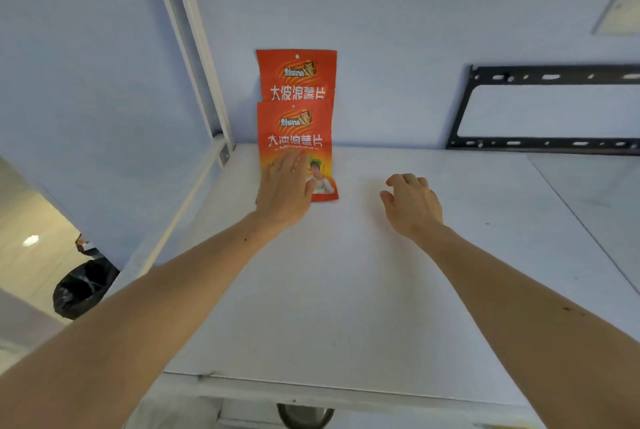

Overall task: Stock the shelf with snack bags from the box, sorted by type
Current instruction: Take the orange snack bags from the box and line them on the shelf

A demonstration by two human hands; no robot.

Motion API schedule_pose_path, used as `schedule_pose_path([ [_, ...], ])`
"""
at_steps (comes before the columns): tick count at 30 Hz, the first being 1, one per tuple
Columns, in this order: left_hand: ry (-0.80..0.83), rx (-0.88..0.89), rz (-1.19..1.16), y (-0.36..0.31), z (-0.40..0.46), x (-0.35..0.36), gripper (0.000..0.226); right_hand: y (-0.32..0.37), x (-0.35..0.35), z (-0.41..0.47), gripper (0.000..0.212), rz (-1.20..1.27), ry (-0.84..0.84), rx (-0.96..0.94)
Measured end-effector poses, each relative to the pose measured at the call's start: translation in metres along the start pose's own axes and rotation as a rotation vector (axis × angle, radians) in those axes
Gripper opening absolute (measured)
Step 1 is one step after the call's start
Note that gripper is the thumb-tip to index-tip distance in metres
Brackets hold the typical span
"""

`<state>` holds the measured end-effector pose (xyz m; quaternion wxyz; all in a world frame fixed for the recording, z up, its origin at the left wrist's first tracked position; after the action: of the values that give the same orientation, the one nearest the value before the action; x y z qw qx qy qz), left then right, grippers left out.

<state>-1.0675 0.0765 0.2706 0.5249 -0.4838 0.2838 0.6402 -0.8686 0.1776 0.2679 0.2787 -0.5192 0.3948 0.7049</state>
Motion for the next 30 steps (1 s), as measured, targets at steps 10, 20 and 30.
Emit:
schedule_pose_path([
  [10, 0.231, 0.324, -0.011, -0.167, -0.046, 0.017, 0.048, -0.123, -0.056, -0.137, 0.035, -0.128, -0.074, 0.209],
  [20, 0.279, 0.668, -0.166, -0.433, -0.104, 0.026, 0.046, -0.313, -0.132, -0.301, 0.029, -0.186, -0.217, 0.455],
  [30, 0.261, 0.961, -0.192, -0.672, -0.199, 0.058, 0.042, -0.498, -0.186, -0.462, 0.024, -0.250, -0.230, 0.660],
])
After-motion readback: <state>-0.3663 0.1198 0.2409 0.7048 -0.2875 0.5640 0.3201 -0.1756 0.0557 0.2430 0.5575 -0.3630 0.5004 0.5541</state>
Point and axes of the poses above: each hand's wrist, its own z-axis towards the middle knuckle, its own x-axis out of the palm, y = z × x, the point moved 2 cm from there along z, towards the middle knuckle, and after that the axes turned 1 degree about -y, right-handed, at the moved point
